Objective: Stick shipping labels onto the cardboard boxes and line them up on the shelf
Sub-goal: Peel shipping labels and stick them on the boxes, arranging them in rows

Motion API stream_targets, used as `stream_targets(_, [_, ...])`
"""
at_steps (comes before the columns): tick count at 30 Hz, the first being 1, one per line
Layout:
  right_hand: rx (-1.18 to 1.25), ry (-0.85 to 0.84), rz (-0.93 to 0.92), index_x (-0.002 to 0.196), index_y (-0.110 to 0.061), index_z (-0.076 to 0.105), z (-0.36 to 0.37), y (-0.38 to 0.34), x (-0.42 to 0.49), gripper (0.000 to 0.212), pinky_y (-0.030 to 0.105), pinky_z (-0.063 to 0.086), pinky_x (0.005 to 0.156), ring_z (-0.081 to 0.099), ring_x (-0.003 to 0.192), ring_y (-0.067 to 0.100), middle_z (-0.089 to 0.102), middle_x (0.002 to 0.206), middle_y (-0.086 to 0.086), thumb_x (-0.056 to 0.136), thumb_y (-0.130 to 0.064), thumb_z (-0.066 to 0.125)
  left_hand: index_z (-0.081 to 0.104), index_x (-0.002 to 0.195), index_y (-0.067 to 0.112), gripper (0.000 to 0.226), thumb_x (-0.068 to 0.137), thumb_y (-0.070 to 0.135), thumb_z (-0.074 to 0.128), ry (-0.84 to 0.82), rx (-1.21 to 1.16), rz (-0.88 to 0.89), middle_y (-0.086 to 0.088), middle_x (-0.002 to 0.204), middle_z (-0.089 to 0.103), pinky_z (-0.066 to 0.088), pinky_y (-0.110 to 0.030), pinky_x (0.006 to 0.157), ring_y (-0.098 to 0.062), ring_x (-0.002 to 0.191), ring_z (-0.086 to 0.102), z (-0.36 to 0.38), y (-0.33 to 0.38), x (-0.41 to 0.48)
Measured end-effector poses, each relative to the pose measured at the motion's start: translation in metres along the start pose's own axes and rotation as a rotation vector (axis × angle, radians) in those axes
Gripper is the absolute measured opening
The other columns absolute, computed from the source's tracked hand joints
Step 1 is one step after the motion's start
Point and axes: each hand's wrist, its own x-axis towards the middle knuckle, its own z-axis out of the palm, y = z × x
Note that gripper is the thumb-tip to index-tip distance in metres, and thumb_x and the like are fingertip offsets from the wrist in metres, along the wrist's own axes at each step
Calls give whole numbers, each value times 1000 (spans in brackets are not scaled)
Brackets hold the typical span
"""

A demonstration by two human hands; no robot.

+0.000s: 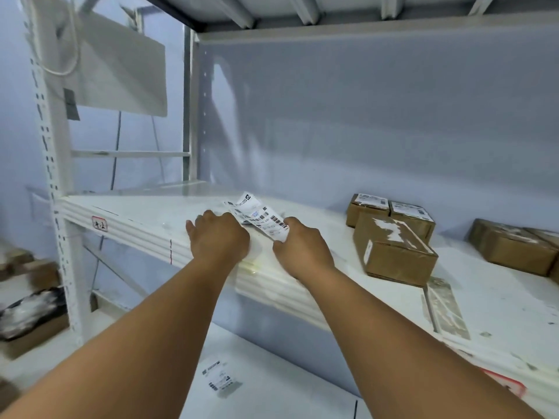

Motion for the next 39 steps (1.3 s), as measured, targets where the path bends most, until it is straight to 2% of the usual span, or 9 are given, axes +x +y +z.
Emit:
stream_targets(5, [-35, 113, 37, 100, -13, 62, -8, -3, -8, 22, 28, 35, 66, 55, 84, 31, 64, 100, 10, 92, -14, 41, 57, 106, 6, 28, 82, 7, 42, 110, -42, 137, -13, 116, 57, 21, -38, 111, -29, 115, 47, 3, -1, 5])
stream_targets(9, [155, 256, 95, 71, -17, 46, -21, -3, -17, 21, 29, 30, 60, 43, 72, 31, 49, 72, 7, 91, -13, 41, 61, 112, 4, 36, 83, -5, 42, 265, -356, 237, -15, 117, 57, 32, -36, 99, -31, 113, 49, 2, -1, -1])
stream_targets(11, [280, 304, 81, 79, -19, 55, -26, -5, -24, 17, 31, 36, 63, 49, 79, 32, 54, 76, 7, 91, -14, 44, 64, 107, 4, 33, 84, -7, 44, 315, -581, 288, -13, 110, 60, 38, -32, 91, -31, 105, 54, -3, 9, -20])
stream_targets(14, [484, 327, 70, 125, -27, 55, -42, -11, -32, 35, 29, 44, 74, 60, 96, 26, 66, 104, 7, 92, -17, 46, 67, 105, 14, 27, 90, 5, 48, 163, -929, 363, 4, 105, 66, 42, -20, 84, -13, 95, 62, -17, 37, -65])
stream_targets(22, [637, 304, -52, 133, -35, 34, -77, -3, -73, 46, 32, 47, 72, 61, 86, 19, 68, 95, -3, 93, -13, 44, 73, 86, 26, 16, 90, 31, 58, -68, -1417, 215, 7, 86, 73, 51, -41, 89, -13, 89, 68, -44, 78, -129])
stream_targets(25, [573, 313, -55, 134, -29, 39, -90, 9, -90, 39, 15, 38, 61, 58, 88, 14, 66, 102, -4, 98, -13, 38, 71, 82, 28, 5, 80, 32, 69, -35, -1393, 199, 8, 86, 73, 51, -43, 91, -12, 91, 68, -51, 87, -140])
stream_targets(29, [425, 362, -36, 124, -20, 53, -96, 18, -107, 30, 22, 34, 68, 58, 98, 18, 65, 111, 1, 101, -20, 35, 70, 73, 26, 11, 83, 22, 66, 1, -1268, 180, 8, 75, 72, 53, -39, 85, -13, 81, 68, -61, 99, -153])
stream_targets(35, [499, 454, 31, 77, -23, 51, -107, 29, -110, 19, 30, 36, 62, 49, 67, 18, 55, 70, -7, 95, -17, 46, 64, 72, 21, 15, 86, 17, 60, -52, -1273, 149, 3, 76, 71, 55, -39, 81, -18, 82, 68, -64, 106, -160])
stream_targets(39, [541, 529, 152, 78, -21, 54, -115, 35, -109, 18, 33, 40, 66, 52, 72, 20, 54, 71, -7, 94, -17, 45, 56, 83, 10, 9, 90, 9, 50, -170, -1399, 39, -4, 86, 64, 47, -23, 52, -14, 68, 67, -66, 105, -162])
